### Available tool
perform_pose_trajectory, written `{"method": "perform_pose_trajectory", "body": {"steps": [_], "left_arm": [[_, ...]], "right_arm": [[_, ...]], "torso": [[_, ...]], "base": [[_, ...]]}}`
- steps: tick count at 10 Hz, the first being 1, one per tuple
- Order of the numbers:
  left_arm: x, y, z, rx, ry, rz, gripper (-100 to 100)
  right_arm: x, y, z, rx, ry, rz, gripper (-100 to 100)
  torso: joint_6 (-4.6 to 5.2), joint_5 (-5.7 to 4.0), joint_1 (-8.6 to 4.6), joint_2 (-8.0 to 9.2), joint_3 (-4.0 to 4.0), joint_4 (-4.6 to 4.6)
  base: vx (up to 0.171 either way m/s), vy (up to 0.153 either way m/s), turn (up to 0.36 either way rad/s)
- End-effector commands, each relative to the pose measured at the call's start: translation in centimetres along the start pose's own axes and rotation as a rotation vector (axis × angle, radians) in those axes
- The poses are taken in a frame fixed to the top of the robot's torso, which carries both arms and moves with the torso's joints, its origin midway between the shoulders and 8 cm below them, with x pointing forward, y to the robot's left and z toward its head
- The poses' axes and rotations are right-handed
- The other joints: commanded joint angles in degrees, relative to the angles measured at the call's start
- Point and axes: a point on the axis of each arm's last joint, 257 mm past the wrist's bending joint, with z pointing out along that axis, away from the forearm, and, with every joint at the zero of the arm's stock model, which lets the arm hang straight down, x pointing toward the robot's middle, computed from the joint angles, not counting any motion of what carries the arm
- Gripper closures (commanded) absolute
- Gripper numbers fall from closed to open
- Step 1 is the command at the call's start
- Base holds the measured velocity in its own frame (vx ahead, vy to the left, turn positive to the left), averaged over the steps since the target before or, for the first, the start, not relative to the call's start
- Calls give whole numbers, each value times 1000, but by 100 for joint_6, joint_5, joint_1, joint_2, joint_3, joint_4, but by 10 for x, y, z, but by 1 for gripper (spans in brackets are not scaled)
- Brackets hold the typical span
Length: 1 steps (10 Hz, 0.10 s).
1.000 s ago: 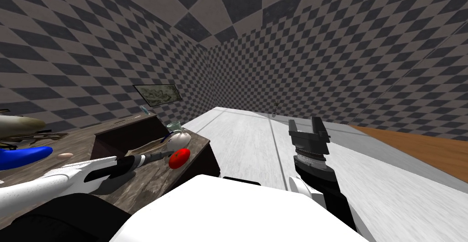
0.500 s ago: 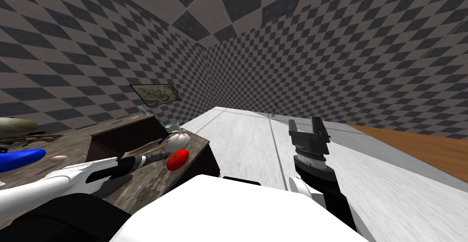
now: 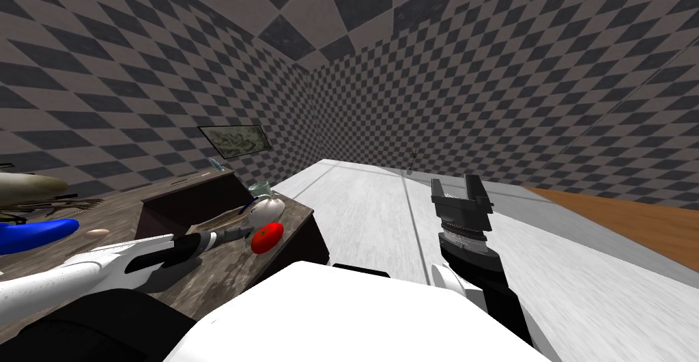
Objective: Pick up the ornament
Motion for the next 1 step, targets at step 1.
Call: {"method": "perform_pose_trajectory", "body": {"steps": [1], "left_arm": [[0, 0, 0, 0, 0, 0, 0]], "right_arm": [[0, 0, 0, 0, 0, 0, 0]], "torso": [[0, 0, 0, 0, 0, 0]], "base": [[0, 0, 0]]}}
